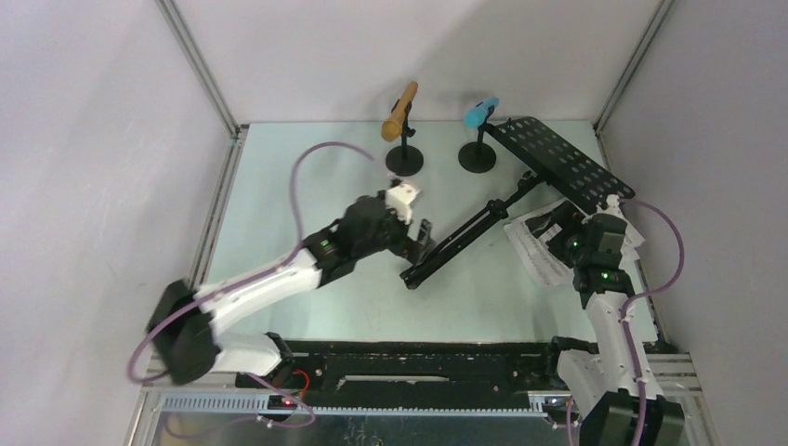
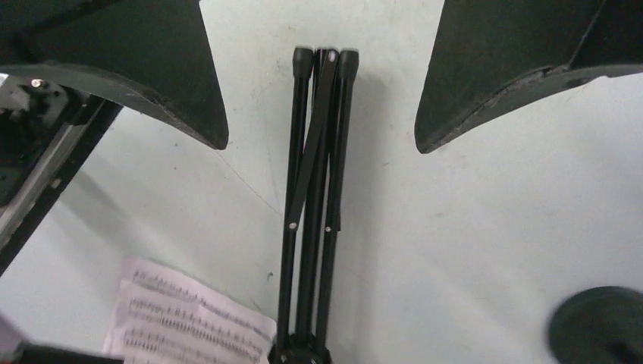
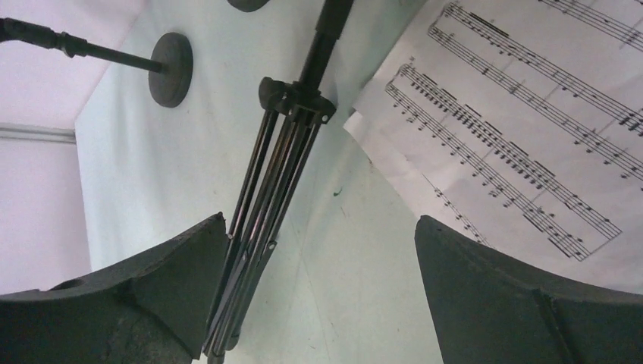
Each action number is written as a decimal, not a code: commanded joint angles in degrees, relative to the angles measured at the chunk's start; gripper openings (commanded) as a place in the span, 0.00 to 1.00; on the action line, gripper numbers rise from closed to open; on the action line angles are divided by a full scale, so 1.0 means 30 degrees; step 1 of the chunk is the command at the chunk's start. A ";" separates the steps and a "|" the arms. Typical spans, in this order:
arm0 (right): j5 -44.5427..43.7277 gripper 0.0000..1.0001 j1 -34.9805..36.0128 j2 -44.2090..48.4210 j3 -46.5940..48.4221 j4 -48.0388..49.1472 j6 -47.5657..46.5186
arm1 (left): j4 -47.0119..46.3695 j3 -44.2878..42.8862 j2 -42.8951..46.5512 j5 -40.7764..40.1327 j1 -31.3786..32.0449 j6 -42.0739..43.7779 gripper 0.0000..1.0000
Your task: Pack up the instrument practice props
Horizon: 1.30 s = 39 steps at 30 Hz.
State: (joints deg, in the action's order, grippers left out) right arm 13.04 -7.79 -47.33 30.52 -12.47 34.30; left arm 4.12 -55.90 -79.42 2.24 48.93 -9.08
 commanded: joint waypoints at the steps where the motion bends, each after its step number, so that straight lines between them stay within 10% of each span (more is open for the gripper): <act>1: 0.4614 1.00 -0.1769 -0.0467 0.0561 -0.0562 -0.0867 | -0.2622 0.4172 0.5432 -0.3406 -0.0116 -0.1652 1.00; 10: 0.6973 0.91 -0.1788 -0.1059 0.0402 0.2784 0.0570 | 0.0319 0.9355 1.3774 -0.8287 -0.0152 -0.5643 1.00; 17: 0.0536 0.88 0.4240 -0.1595 0.1212 0.6090 -0.2084 | 0.3075 1.0825 1.5759 -0.9392 -0.0165 -0.7043 1.00; 39: -0.2400 0.82 0.6210 -2.0130 0.9524 2.1903 -0.7084 | 0.3040 1.2684 1.7212 -1.0313 -0.0145 -0.5235 1.00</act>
State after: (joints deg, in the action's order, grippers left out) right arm 6.15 11.90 -103.94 51.96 43.72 14.52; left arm 15.18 -19.40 -28.23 -27.35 48.73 -26.28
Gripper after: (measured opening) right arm 0.828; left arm 0.996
